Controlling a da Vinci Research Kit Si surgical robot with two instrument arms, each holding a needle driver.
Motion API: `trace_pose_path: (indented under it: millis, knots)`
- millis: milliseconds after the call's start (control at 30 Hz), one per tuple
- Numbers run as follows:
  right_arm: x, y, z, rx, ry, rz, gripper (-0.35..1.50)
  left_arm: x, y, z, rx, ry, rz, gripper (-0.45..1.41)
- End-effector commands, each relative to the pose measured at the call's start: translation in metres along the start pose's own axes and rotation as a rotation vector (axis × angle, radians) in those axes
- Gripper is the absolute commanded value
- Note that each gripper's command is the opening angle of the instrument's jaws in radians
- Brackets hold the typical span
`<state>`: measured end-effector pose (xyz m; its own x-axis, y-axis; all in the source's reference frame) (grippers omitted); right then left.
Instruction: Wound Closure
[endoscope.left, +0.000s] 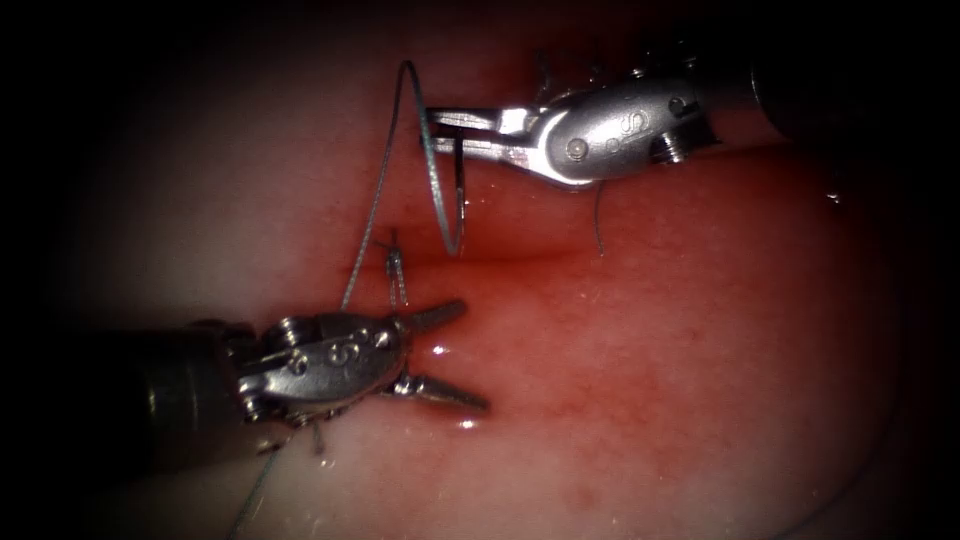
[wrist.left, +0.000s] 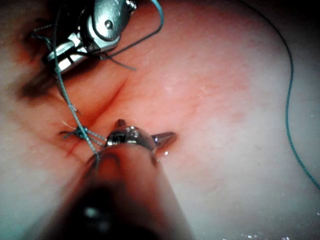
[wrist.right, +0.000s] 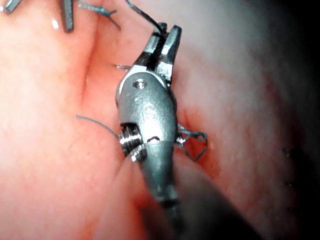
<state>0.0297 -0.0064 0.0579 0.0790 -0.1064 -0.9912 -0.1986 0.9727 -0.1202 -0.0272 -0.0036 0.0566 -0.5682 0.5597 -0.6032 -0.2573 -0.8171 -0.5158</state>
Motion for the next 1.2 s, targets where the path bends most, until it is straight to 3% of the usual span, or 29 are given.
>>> trace_pose_path:
  millis: [33, 233, 800, 967, 1200]
  knots:
    - [-0.0003, -0.0015, 0.0008, 0.017, -0.001, -0.003, -0.35, 0.0001, -0.0001, 0.0007, -0.002, 0.001, -0.001, 0.88]
    - [-0.0001, -0.003, 0.0007, 0.036, 0.001, -0.012, -0.35, 0.001, -0.0007, 0.0007, 0.055, -0.013, -0.013, 0.86]
    - [-0.0004, -0.0046, -0.0007, 0.042, -0.012, -0.015, -0.35, 0.0, -0.0005, 0.0018, 0.069, -0.037, -0.005, 0.84]
    - [-0.0001, -0.0039, -0.0009, 0.037, -0.015, -0.001, -0.35, -0.0017, -0.0002, 0.003, 0.075, -0.119, 0.0, 0.84]
    - [0.0009, -0.0018, -0.0004, 0.003, -0.009, 0.061, -0.35, -0.0053, 0.0003, 0.0053, -0.007, -0.216, -0.017, 0.84]
